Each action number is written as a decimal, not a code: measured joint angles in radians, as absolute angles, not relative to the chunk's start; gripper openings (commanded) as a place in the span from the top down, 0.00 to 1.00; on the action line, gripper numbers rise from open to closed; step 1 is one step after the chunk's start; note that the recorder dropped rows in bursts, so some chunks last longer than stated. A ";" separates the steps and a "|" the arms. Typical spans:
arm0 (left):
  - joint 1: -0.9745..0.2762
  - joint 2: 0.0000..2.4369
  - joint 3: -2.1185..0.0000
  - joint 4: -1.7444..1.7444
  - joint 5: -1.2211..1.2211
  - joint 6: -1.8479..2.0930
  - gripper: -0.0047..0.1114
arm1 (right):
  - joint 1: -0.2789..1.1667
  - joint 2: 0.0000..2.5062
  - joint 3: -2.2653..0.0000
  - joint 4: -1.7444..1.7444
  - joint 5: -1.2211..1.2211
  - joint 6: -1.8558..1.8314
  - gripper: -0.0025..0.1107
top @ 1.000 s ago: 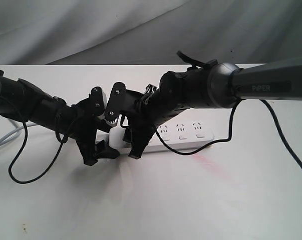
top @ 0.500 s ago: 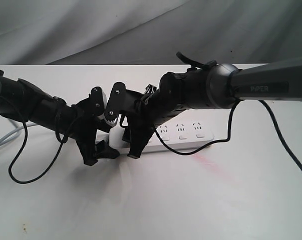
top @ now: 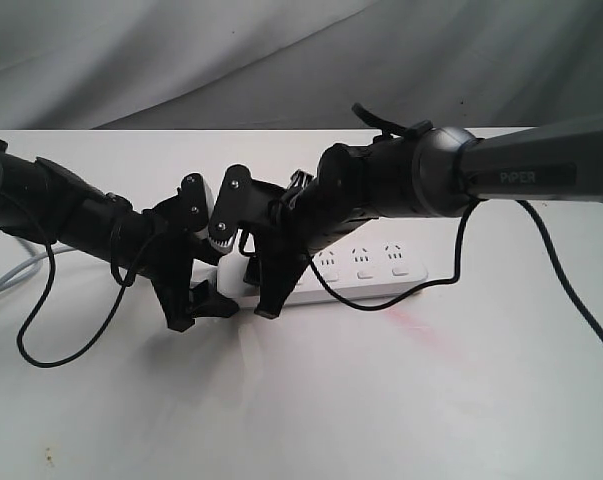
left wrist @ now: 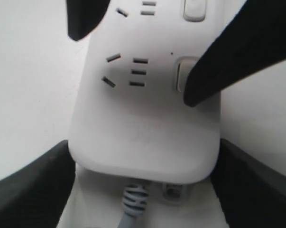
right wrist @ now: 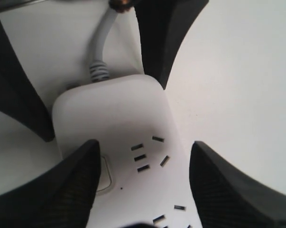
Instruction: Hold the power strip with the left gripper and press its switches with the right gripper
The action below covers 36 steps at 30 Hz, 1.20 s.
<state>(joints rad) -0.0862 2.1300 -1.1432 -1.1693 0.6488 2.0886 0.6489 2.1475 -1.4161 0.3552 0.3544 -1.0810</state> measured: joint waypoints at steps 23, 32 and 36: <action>-0.086 2.131 -1.143 -1.172 0.649 2.089 0.44 | 0.639 2.163 -1.426 0.362 0.371 -1.081 0.51; -0.086 2.131 -1.143 -1.172 0.649 2.089 0.44 | 0.635 2.161 -1.398 0.367 0.352 -1.075 0.51; -0.086 2.132 -1.143 -1.172 0.649 2.089 0.44 | 0.628 2.159 -1.392 0.362 0.335 -1.075 0.51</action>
<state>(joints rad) -0.0862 2.1323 -1.1432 -1.1717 0.6488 2.0886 0.6280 2.1587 -1.3924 0.3620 0.3352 -1.0752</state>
